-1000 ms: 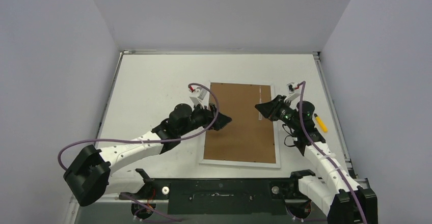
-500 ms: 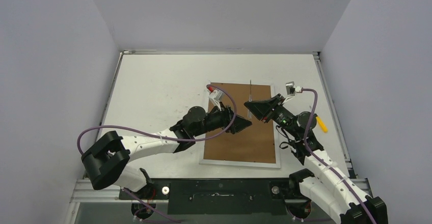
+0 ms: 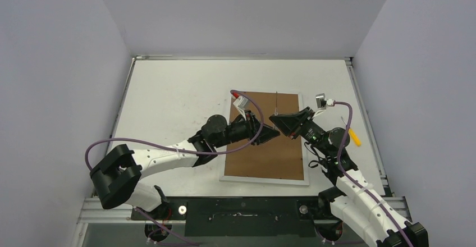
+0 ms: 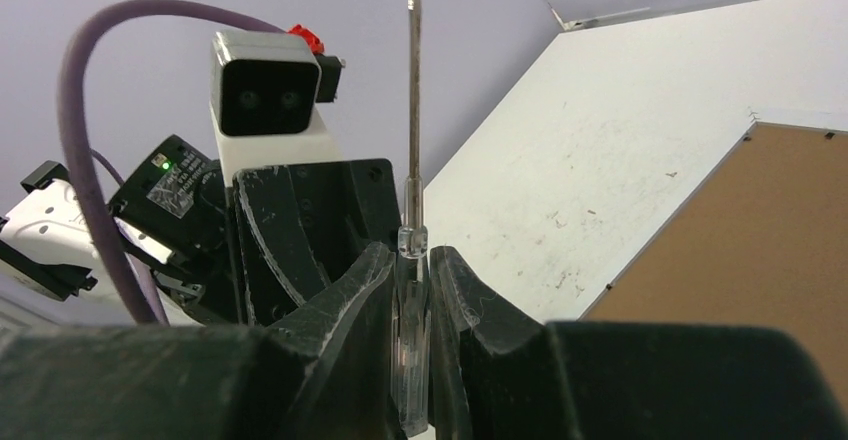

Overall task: Take the photo out of the frame
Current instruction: Adjust the screwdriver.

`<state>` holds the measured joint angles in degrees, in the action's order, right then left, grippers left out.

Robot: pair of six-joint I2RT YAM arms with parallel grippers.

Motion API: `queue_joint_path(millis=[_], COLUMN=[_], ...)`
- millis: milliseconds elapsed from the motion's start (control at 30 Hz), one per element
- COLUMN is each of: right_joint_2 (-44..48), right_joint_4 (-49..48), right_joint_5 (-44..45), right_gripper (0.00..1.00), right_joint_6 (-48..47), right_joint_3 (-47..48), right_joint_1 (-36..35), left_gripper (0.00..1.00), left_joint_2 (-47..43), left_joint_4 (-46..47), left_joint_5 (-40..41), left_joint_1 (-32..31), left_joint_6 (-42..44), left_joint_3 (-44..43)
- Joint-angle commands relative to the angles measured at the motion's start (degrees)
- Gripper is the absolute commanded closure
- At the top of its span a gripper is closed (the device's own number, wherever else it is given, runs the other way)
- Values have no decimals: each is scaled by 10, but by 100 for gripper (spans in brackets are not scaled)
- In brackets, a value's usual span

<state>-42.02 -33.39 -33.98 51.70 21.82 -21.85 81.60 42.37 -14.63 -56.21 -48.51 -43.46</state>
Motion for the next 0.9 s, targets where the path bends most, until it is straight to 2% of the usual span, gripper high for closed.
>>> queue_joint_path(millis=[0,33,67,100,200,267,400,500,633,733,800,867], right_joint_2=[2,0,-1,0,2,-10,-55,-95,-174,-219,-235,-245], right_joint_4=[-8,4,24,49,195,283,403,461,543,556,537,511], right_joint_5=[-6,-7,-8,-6,52,93,117,117,93,46,9,-19], right_gripper=[88,84,77,70,38,27,23,15,11,17,25,28], right_joint_6=[-15,-21,-30,-46,-123,-162,-225,-248,-266,-267,-251,-234], right_joint_3=[13,17,22,30,81,118,186,229,294,310,302,291], right_joint_1=[-5,-5,-5,-4,-4,-4,-3,-3,-3,-1,-2,-1], left_gripper=[82,86,97,100,100,100,100,100,100,100,100,100], left_joint_2=[3,3,3,1,-11,-18,-25,-26,-43,-51,-50,-46], left_joint_4=[-30,-44,-62,-84,-151,-206,-368,-451,-479,-475,-475,-479], left_joint_5=[-10,-10,-8,-6,0,0,8,18,32,31,27,25], left_joint_1=[2,3,6,10,24,34,41,37,31,28,27,25], left_joint_6=[36,43,51,59,94,129,220,282,313,323,329,336], left_joint_3=[-61,-67,-72,-77,-75,-75,-108,-123,-111,-101,-101,-104])
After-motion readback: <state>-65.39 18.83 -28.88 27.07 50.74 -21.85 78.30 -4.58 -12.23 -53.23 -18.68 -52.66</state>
